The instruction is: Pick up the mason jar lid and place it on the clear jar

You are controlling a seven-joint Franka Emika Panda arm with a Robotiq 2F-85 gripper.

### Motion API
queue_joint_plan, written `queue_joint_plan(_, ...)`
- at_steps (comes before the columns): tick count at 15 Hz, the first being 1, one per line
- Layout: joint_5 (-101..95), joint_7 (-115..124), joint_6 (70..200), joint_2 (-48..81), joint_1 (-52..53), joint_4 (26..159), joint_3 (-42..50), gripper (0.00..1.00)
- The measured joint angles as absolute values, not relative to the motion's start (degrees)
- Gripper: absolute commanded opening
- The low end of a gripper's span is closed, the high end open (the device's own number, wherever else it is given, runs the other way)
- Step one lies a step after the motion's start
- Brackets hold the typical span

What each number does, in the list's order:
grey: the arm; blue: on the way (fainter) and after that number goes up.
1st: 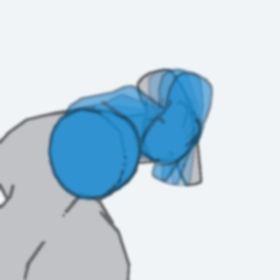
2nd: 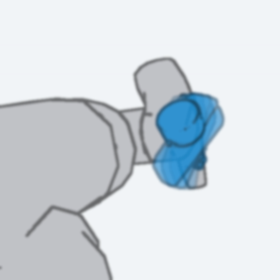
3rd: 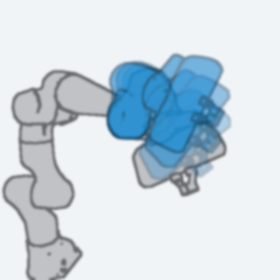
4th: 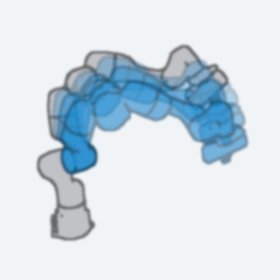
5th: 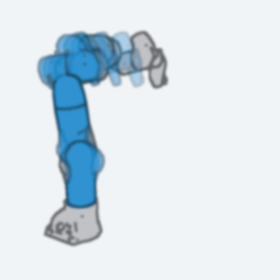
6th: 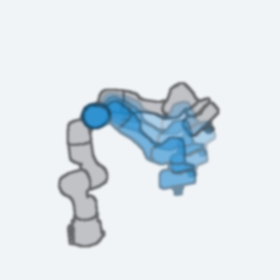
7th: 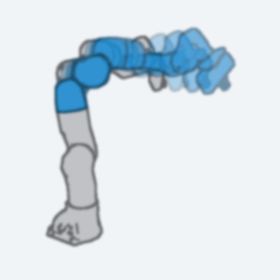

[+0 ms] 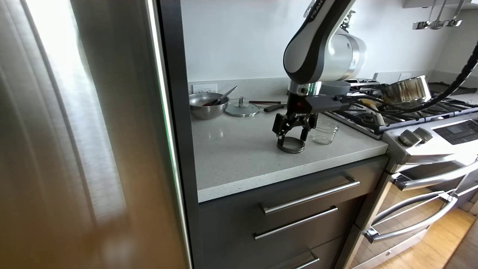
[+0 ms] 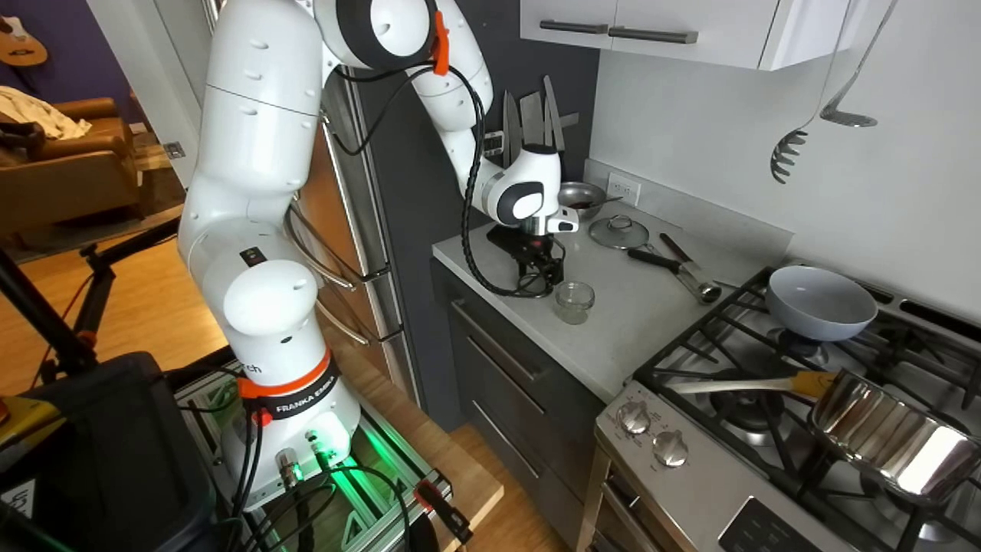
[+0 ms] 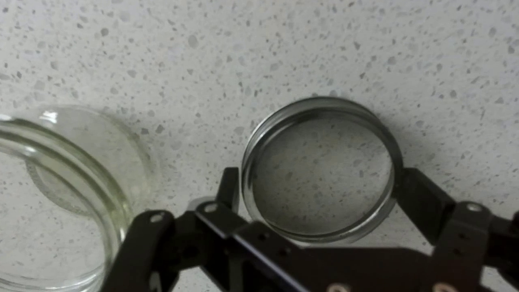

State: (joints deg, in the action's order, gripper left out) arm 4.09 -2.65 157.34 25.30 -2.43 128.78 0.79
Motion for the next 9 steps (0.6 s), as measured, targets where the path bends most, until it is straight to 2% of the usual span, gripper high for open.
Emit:
queue_joint_plan(4, 4.09, -2.80, 157.32, 25.84, -2.47, 127.90, 0.60, 1.00)
queue_joint_plan(5, 4.09, -2.85, 157.30, 25.97, -2.47, 127.69, 0.56, 0.97)
queue_joint_plan(6, 4.09, -2.91, 157.24, 26.09, -2.47, 127.47, 0.53, 0.74)
queue_joint_plan(8, 4.09, -3.14, 157.14, 26.21, -2.48, 127.20, 0.48, 0.69)
queue_joint_plan(9, 4.09, -3.32, 157.11, 26.22, -2.49, 127.03, 0.47, 0.60)
